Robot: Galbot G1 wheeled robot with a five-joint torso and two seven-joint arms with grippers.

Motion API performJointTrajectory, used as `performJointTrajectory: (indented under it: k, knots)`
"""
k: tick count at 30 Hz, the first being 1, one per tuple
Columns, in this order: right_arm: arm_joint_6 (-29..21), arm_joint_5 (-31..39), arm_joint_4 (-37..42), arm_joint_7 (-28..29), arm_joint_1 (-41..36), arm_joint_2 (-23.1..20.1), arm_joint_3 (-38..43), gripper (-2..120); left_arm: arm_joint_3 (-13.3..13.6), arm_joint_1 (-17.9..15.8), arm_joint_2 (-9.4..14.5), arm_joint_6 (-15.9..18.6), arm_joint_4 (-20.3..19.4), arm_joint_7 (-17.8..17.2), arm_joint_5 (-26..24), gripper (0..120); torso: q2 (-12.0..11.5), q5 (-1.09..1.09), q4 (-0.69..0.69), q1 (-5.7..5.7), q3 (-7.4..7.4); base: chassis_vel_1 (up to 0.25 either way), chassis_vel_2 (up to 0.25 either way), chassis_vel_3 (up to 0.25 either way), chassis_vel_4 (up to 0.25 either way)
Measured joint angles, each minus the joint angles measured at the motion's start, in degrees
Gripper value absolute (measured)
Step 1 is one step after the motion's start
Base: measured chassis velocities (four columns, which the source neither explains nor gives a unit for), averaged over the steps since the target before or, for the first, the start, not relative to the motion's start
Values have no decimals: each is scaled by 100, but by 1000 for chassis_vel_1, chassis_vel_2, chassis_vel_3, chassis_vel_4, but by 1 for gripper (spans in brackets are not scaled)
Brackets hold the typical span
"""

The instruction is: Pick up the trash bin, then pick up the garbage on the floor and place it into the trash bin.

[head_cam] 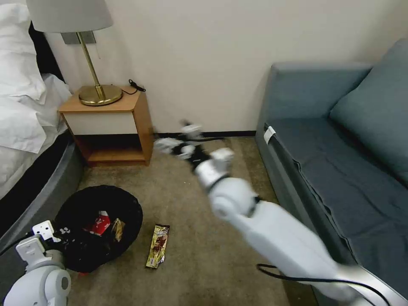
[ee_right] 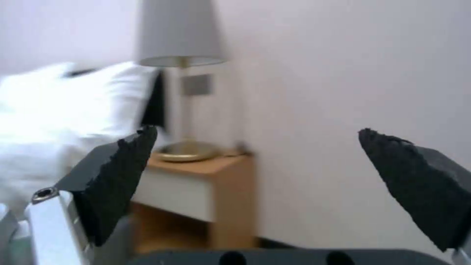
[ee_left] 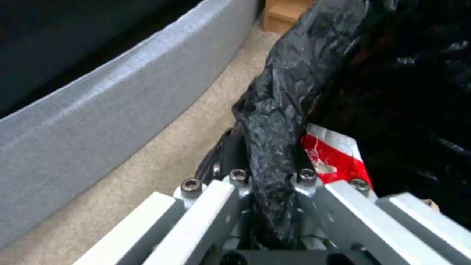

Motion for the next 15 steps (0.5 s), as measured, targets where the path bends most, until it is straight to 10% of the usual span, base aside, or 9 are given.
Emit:
performJointTrajectory:
  k: [15]
  knots:
    - [244,-745,896,90,-1773,-169,1207,100,17,-57,-25,-17,65,24,-2,2,0,-2,4,0,0,0,0,0,0]
